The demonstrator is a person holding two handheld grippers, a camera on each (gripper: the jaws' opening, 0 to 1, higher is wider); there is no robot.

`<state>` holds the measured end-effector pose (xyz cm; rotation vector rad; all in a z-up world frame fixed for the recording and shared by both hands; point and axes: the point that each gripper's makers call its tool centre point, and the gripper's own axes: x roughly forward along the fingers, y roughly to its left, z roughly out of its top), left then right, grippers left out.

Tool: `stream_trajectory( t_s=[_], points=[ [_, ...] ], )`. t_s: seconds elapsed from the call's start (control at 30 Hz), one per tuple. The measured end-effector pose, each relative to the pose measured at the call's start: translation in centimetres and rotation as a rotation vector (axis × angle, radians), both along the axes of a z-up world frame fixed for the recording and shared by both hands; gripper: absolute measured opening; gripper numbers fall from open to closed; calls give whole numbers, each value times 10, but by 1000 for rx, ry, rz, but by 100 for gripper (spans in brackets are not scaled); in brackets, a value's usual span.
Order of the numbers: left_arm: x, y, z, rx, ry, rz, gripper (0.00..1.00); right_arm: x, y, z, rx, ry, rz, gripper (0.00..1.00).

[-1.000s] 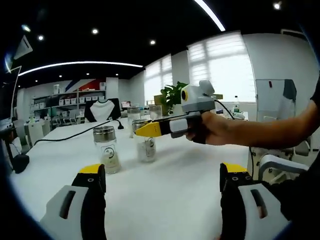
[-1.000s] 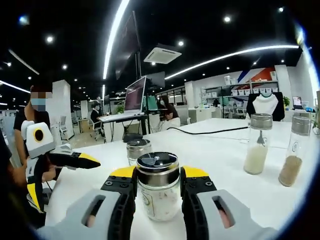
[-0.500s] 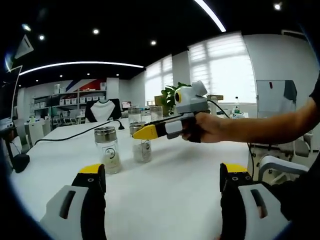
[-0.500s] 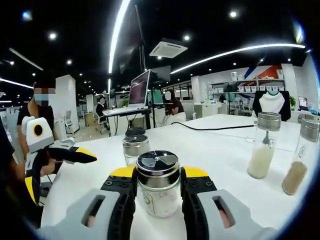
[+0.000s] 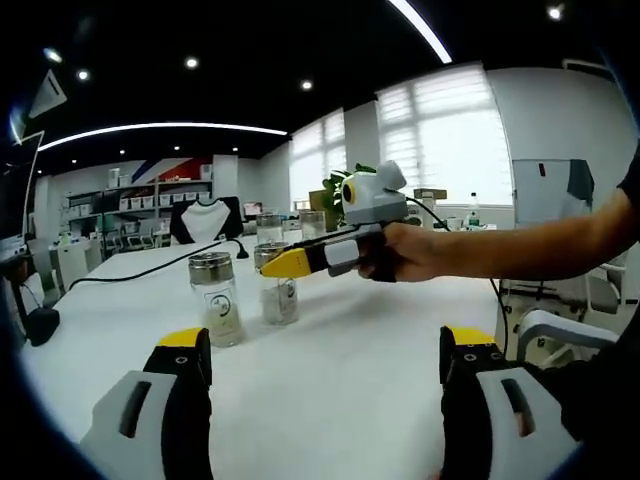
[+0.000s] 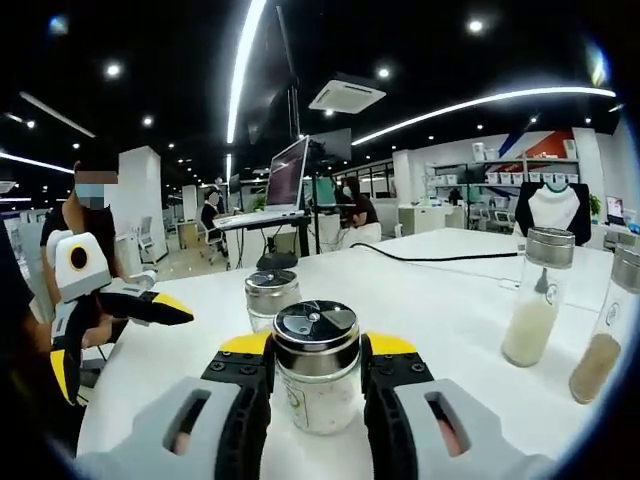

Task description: Rotate the seasoning bottle until the label or dispensing opening points toward the visible target arrow and the bottle remains upright within the marked orientation range

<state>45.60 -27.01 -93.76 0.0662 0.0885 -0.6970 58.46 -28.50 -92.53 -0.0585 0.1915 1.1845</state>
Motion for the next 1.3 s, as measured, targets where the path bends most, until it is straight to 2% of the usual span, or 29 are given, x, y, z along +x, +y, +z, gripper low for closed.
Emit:
stream_trajectory(
  t_s=[1.0,1.1,1.17,1.3],
  points=[
    [2,4,0,-17,9,17,100,0,-2,0,13,-4,-67,32],
    [2,4,-2,-16,15,17,100,0,-2,-9,-46,-4,-70,32],
    [2,4,-4,-11,17,15,100,0,-2,-12,-91,-67,-73,32],
    [2,3,-3,-13,18,14,100,1,-1,-12,-81,-44,-91,32]
  ],
)
